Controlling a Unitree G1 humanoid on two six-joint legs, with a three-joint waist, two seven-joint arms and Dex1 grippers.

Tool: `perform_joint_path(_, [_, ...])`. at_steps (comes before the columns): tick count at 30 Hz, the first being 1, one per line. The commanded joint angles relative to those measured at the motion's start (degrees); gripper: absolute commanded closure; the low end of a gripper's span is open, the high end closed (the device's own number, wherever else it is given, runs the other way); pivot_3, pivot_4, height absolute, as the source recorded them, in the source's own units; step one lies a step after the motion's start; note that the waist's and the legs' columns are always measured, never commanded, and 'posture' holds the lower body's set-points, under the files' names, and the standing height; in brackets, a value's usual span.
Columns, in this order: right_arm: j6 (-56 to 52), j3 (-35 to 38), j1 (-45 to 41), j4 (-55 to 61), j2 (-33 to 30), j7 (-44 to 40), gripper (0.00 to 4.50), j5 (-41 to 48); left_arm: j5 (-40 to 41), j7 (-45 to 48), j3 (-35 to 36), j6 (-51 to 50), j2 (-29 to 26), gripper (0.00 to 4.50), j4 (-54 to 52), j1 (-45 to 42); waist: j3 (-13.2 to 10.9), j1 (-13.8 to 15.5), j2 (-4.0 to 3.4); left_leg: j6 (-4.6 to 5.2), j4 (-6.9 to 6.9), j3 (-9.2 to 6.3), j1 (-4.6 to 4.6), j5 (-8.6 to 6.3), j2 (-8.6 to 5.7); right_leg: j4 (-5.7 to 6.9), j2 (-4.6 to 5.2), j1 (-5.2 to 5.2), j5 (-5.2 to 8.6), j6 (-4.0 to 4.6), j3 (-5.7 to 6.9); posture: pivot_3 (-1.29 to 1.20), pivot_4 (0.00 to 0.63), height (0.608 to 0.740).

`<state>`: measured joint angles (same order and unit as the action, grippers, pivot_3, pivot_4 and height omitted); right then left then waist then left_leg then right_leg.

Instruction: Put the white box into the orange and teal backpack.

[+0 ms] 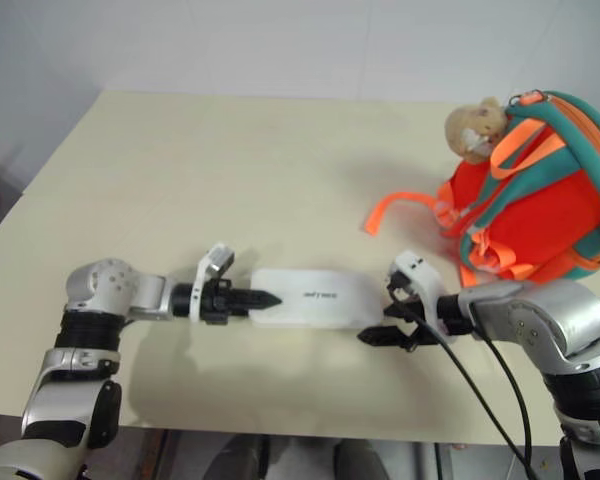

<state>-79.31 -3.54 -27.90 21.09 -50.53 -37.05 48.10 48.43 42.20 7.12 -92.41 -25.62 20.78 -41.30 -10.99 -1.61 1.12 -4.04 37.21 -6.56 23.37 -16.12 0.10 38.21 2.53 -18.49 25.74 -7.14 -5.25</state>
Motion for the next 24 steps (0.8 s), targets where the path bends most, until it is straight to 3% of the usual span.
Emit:
perform_joint_path(1, [-0.1,1.2,0.9,1.6,0.4,-0.4,0.00,0.3,4.5,-0.9,-0.3,-0.1,-1.5,3.13,-2.3,1.5,0.0,0.0,0.00,0.00,0.00,0.00,0.00,0.00,0.00,0.01,0.00,0.00,0.00,0.00,-0.02,0.00,0.150,0.740])
perform_joint_path(4, [0.4,2.8,1.6,2.0,0.6,-0.3,0.00,0.7,8.7,-0.4,-0.8,-0.1,-2.8,3.17,-4.0,1.6,0.0,0.0,0.00,0.00,-0.04,0.00,0.00,0.00,0.02,0.00,-0.02,-0.03,0.00,0.00,-0.01,0.00,0.150,0.740])
perform_joint_path(13, [-0.1,18.6,10.2,7.1,-1.1,1.4,0.00,3.0,3.8,-2.9,5.2,3.5,-2.5,3.17,-3.9,0.9,0.0,0.2,0.02,0.00,-0.07,0.04,0.16,0.00,-0.06,-0.19,0.02,-0.03,0.00,0.00,0.11,0.00,0.150,0.740])
perform_joint_path(18, [0.8,29.6,14.0,8.4,0.1,6.3,0.00,0.8,0.1,4.0,0.4,15.7,-6.1,3.17,-11.0,5.7,0.0,0.0,0.02,0.00,-0.10,0.11,0.17,0.00,-0.06,-0.22,0.02,-0.03,0.00,0.00,0.08,0.00,0.150,0.740])
perform_joint_path(24, [7.3,39.3,15.4,10.9,2.6,13.0,0.00,-4.0,-1.9,6.8,1.1,22.9,-7.8,3.17,-11.3,8.3,0.0,0.1,0.02,-0.01,-0.13,0.15,0.10,0.01,-0.04,-0.13,-0.02,-0.04,0.00,0.00,0.04,0.00,0.150,0.740])
